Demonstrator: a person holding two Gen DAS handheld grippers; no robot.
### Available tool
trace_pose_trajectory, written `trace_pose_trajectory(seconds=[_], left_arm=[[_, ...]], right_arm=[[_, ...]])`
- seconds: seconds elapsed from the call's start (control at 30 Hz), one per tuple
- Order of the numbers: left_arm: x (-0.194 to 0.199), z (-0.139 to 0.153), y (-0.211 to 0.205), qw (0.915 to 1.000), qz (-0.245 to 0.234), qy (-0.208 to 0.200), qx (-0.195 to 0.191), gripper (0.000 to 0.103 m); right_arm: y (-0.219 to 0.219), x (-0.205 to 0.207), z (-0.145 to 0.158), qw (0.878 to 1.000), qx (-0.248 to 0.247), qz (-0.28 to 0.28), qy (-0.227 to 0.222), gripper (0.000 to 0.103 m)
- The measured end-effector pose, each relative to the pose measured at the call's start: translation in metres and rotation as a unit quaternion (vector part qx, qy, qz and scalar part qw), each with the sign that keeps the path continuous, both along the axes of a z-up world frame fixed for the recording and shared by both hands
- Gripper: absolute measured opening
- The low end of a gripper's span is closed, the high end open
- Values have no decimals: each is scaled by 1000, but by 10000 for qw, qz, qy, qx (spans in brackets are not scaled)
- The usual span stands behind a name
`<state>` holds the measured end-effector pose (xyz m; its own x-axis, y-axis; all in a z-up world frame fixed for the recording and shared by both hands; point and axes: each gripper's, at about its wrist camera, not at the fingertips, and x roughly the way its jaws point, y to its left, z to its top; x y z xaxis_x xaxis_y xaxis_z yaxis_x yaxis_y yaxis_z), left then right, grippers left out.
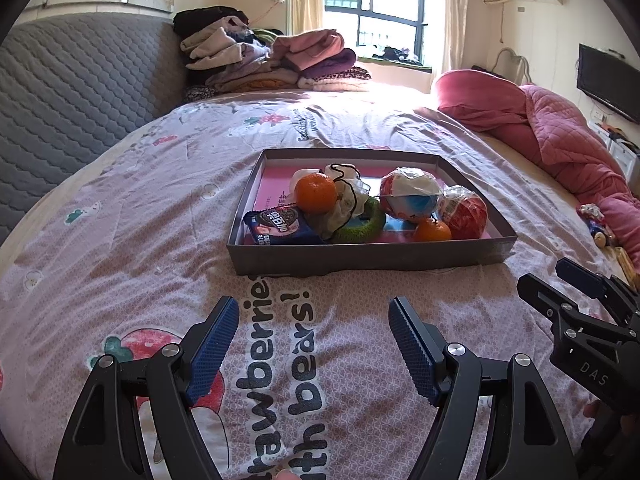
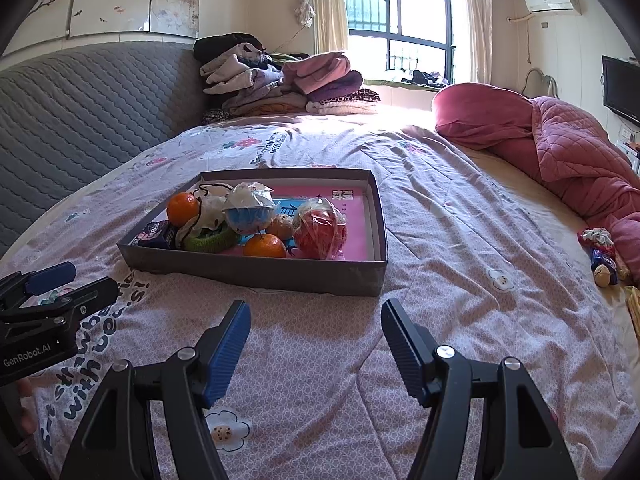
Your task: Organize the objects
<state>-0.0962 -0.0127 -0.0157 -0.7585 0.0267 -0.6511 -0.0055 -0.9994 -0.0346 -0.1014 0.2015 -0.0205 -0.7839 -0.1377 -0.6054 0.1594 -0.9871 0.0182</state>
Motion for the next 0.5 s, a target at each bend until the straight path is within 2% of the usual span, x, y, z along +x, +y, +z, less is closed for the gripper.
trace_pose_trajectory(seconds=[0.5], left_arm=[[-3,-8,-3,9999,69,-82,1,78]], right_arm=[[0,-2,-6,9999,34,-2,-96,67]])
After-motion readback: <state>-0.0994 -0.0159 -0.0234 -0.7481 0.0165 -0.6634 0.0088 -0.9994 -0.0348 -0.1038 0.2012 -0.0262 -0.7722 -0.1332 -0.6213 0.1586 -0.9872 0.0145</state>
